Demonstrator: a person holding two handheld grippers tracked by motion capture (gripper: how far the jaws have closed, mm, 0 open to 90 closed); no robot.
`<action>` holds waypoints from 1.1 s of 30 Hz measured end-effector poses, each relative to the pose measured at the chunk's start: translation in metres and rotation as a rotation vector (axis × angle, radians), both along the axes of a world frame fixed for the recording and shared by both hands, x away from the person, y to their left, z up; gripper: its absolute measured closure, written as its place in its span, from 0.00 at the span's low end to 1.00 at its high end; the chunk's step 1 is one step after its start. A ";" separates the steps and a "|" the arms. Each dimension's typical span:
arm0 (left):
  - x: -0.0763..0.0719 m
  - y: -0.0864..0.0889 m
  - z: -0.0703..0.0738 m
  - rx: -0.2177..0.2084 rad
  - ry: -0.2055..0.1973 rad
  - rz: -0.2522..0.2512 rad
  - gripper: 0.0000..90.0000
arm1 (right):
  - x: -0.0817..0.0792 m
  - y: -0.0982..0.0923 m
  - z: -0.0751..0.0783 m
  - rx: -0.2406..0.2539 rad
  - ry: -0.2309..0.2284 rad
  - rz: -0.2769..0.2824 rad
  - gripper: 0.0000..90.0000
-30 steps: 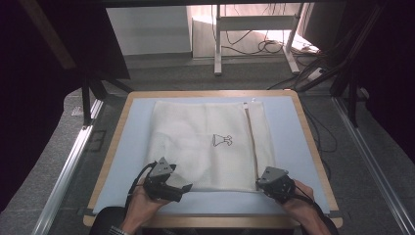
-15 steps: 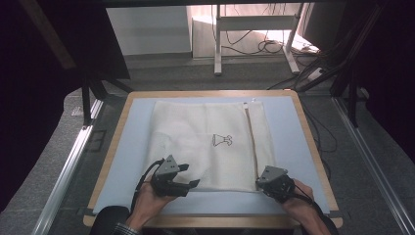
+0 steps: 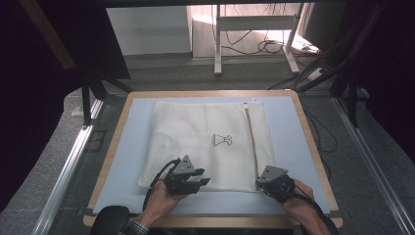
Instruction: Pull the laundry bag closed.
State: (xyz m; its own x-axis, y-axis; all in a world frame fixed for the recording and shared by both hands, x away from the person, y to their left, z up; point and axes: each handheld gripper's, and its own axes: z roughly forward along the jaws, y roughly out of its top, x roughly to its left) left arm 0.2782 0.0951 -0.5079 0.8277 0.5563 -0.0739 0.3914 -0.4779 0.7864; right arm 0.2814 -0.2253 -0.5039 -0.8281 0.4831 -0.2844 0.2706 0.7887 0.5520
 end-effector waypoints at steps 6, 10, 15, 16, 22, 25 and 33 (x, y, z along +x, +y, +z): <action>0.002 -0.012 0.000 0.012 0.012 -0.040 0.80 | 0.000 0.000 0.000 -0.001 -0.003 0.000 0.91; 0.005 -0.020 0.001 0.007 0.002 -0.060 0.87 | 0.000 0.000 0.000 -0.001 -0.003 0.001 0.91; 0.008 -0.025 0.002 -0.020 -0.001 -0.082 0.98 | 0.000 0.000 0.000 -0.002 -0.002 0.002 0.91; 0.008 -0.027 0.002 -0.023 -0.001 -0.088 0.99 | 0.000 0.000 0.000 -0.003 -0.002 0.002 0.91; 0.011 -0.040 -0.001 -0.020 0.010 -0.123 1.00 | 0.000 0.000 -0.001 -0.001 -0.002 0.002 0.91; 0.012 -0.049 -0.004 -0.013 0.007 -0.150 1.00 | 0.000 0.000 -0.001 -0.001 -0.002 0.002 0.91; 0.015 -0.070 -0.011 0.018 -0.021 -0.190 1.00 | 0.000 -0.001 -0.001 0.003 0.007 -0.003 0.91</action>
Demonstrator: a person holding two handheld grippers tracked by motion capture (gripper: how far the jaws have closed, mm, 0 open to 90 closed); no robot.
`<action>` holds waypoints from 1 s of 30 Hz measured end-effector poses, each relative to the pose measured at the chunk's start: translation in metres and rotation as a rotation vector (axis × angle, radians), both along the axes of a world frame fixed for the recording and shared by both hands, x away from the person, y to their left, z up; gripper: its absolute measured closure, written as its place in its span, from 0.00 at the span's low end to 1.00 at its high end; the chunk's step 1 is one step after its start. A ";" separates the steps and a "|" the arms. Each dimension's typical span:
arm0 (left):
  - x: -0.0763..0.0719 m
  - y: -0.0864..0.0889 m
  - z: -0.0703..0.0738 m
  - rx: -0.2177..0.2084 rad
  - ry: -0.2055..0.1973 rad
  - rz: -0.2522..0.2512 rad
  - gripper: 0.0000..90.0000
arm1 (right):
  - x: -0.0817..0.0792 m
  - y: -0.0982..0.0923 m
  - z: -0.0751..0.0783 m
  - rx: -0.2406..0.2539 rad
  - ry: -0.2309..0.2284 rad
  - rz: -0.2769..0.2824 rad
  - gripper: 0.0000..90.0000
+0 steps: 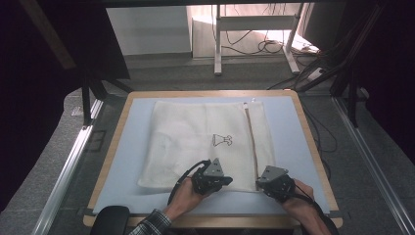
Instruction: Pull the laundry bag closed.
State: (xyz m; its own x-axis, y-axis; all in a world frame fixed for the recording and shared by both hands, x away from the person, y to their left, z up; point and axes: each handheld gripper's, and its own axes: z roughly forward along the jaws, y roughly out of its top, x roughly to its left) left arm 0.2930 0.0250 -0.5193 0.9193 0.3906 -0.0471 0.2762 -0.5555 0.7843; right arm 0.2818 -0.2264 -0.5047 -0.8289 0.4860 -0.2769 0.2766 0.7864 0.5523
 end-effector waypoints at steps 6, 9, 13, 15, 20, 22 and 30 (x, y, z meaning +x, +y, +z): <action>0.002 -0.013 -0.001 0.004 0.020 -0.021 1.00 | 0.001 0.000 0.000 0.003 0.005 -0.001 0.91; 0.003 -0.016 -0.001 0.012 0.031 -0.027 1.00 | 0.001 -0.001 0.000 0.006 0.010 -0.003 0.91; 0.006 -0.020 -0.002 -0.004 0.062 -0.032 1.00 | 0.002 -0.001 0.000 0.011 0.019 -0.007 0.92; 0.007 -0.023 -0.002 -0.004 0.064 -0.032 1.00 | 0.002 -0.001 0.000 0.015 0.024 -0.006 0.92; 0.009 -0.033 -0.004 -0.013 0.064 -0.039 0.99 | 0.002 -0.002 0.001 0.018 0.029 -0.008 0.92; 0.009 -0.037 -0.005 -0.014 0.066 -0.049 0.99 | 0.003 -0.002 0.001 0.018 0.030 -0.008 0.92; 0.009 -0.056 -0.009 0.031 0.047 -0.085 0.99 | 0.004 -0.002 0.001 0.025 0.038 -0.010 0.92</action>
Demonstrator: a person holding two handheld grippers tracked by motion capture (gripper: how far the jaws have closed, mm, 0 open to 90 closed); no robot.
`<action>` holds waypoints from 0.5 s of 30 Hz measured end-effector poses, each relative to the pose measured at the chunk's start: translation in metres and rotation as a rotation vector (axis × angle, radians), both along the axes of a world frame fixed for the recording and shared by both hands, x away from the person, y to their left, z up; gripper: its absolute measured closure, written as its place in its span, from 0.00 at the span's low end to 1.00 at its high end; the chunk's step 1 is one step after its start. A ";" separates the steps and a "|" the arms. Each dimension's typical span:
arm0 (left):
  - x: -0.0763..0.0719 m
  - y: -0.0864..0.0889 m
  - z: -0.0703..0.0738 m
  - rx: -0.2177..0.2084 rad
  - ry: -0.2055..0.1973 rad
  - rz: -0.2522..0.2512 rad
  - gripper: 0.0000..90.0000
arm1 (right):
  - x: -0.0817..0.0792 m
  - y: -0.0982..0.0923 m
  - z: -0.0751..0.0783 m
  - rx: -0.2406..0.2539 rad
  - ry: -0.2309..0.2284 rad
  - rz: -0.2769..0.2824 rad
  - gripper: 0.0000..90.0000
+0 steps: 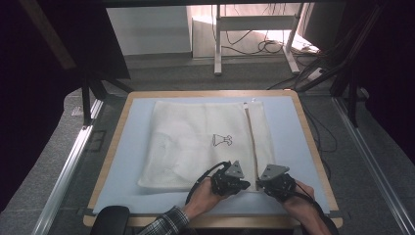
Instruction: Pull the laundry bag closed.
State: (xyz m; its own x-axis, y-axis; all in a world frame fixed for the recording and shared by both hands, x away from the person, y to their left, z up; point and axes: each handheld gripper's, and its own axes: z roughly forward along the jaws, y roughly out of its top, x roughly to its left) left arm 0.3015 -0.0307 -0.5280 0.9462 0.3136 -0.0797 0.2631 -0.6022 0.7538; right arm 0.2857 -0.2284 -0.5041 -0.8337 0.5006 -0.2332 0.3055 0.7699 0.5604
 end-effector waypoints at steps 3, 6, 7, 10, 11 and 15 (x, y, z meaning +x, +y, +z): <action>0.000 -0.005 -0.001 0.008 -0.006 0.000 0.98 | -0.001 0.001 0.000 -0.004 0.000 -0.004 0.92; 0.001 -0.010 -0.002 0.019 -0.021 -0.006 0.97 | -0.001 0.002 0.000 -0.009 -0.005 -0.003 0.92; 0.000 -0.012 -0.003 0.021 -0.025 -0.005 0.97 | -0.001 0.002 0.000 -0.011 -0.012 -0.001 0.92; -0.001 -0.013 -0.005 0.045 -0.046 -0.009 0.98 | -0.002 0.002 0.000 -0.016 -0.018 0.001 0.90; 0.000 -0.013 -0.006 0.042 -0.046 -0.008 0.98 | -0.002 0.002 0.000 -0.016 -0.020 -0.002 0.90; -0.001 -0.012 -0.010 -0.008 -0.016 0.012 1.00 | -0.002 0.002 0.000 -0.020 -0.025 -0.008 0.90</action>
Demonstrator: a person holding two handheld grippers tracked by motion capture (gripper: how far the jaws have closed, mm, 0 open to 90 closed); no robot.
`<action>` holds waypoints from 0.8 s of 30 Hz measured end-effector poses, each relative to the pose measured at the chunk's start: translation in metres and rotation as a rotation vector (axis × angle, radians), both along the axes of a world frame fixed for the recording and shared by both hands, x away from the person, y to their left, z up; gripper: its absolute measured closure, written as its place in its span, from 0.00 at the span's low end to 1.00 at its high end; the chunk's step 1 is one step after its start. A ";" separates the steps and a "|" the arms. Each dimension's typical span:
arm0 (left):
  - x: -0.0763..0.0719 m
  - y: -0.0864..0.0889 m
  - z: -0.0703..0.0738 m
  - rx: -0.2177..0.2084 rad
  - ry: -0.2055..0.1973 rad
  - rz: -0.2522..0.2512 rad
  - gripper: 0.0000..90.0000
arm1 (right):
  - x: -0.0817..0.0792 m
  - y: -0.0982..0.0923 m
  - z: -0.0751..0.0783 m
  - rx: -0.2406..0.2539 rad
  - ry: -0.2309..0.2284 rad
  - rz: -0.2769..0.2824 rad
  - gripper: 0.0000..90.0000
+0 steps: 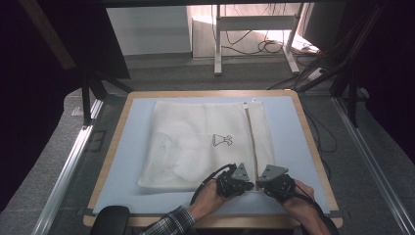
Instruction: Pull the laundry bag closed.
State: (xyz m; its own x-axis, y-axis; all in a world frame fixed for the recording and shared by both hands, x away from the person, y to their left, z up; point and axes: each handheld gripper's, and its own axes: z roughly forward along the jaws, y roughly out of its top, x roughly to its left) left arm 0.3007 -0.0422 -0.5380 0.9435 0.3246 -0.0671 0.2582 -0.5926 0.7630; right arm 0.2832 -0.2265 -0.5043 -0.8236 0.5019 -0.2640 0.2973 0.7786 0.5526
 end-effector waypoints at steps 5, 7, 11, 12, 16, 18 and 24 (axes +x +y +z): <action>-0.001 0.001 0.001 0.037 -0.037 -0.015 1.00 | 0.000 0.003 -0.001 -0.010 0.009 0.014 0.95; -0.003 0.000 0.001 0.038 -0.049 -0.011 1.00 | -0.001 0.004 -0.001 -0.023 -0.004 0.028 0.95; -0.004 0.000 0.001 0.041 -0.060 -0.011 1.00 | -0.001 0.004 0.001 -0.017 -0.015 0.023 0.95; -0.004 0.000 0.001 0.041 -0.058 -0.011 1.00 | 0.000 0.004 0.000 -0.020 -0.023 0.021 0.95; -0.004 0.000 0.000 0.018 -0.032 -0.001 1.00 | 0.004 0.006 0.000 -0.043 -0.054 0.021 0.95; -0.003 0.001 0.000 0.029 -0.035 -0.009 1.00 | 0.007 0.006 0.000 -0.048 -0.060 0.021 0.95; -0.002 0.001 0.000 0.024 -0.025 -0.009 1.00 | 0.012 0.005 0.000 -0.047 -0.063 0.018 0.95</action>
